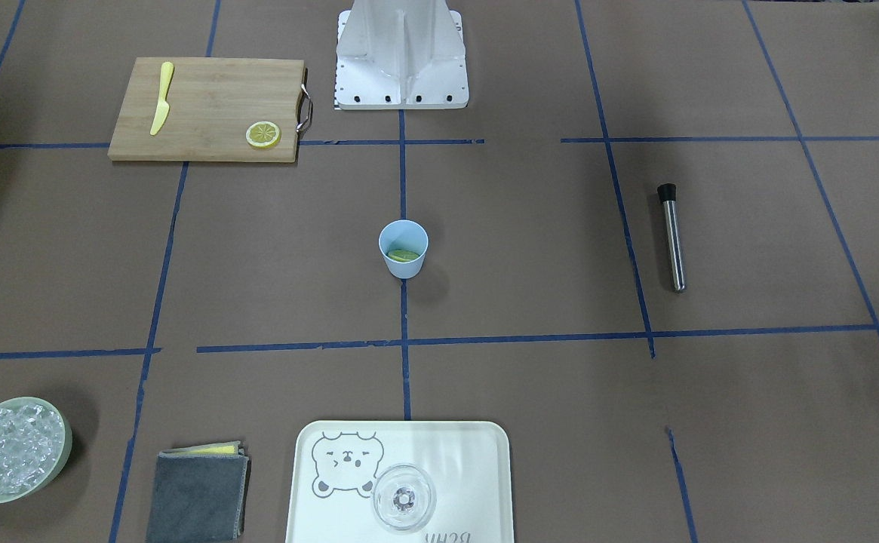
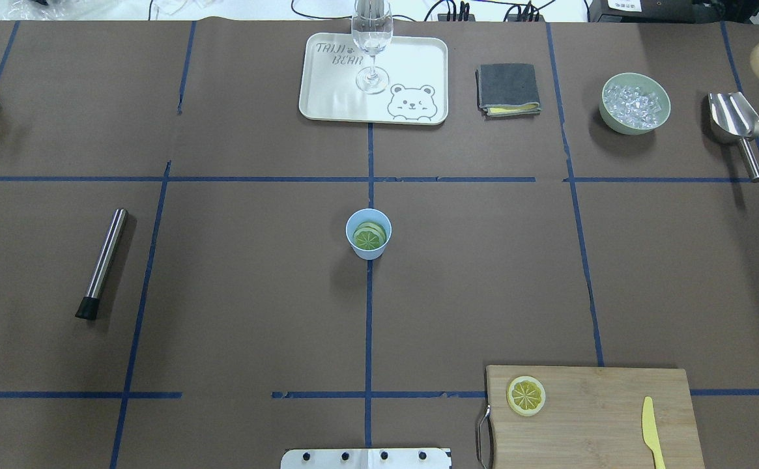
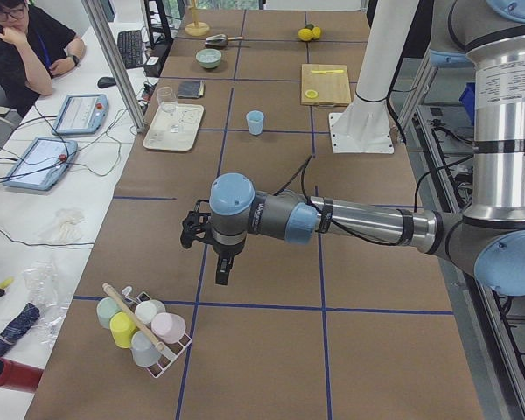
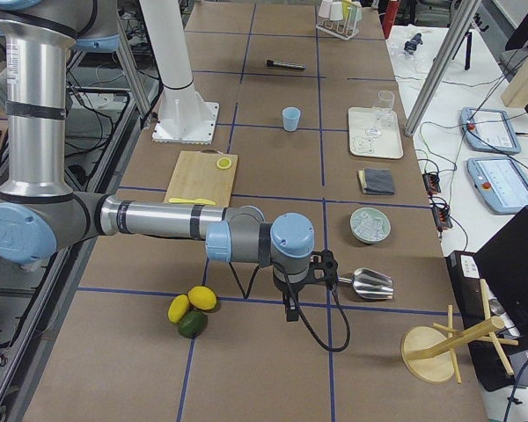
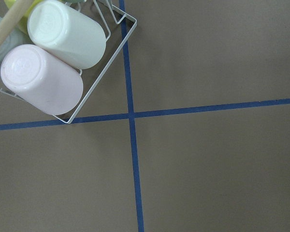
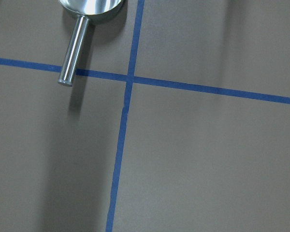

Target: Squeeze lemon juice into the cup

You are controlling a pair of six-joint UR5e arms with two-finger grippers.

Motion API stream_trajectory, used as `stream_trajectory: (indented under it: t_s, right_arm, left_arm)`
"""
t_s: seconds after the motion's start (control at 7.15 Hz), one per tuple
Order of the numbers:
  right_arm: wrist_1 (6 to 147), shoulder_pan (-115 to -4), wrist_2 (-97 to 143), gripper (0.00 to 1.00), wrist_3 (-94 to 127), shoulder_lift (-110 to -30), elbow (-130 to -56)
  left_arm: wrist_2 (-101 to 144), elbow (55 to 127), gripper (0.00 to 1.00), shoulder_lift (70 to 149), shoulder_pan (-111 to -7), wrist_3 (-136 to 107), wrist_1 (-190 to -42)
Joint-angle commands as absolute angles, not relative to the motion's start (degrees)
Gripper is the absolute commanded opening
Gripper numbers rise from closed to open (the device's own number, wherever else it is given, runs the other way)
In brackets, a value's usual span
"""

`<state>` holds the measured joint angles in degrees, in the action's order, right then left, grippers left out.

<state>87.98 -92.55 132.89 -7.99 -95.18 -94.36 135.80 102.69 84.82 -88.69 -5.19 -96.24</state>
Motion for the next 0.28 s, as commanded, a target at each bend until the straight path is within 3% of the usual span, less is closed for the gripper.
stream_trajectory:
  t_s: [0.0, 0.14]
  right_arm:
    - [88.0, -92.5, 132.9, 1.0, -8.0, -95.2, -94.4]
    - [88.0, -92.5, 132.9, 1.0, -8.0, -95.2, -94.4]
  left_arm:
    - [135.8, 102.7, 1.0, 84.8, -88.7, -5.2, -96.2]
    - [135.8, 102.7, 1.0, 84.8, -88.7, -5.2, -96.2]
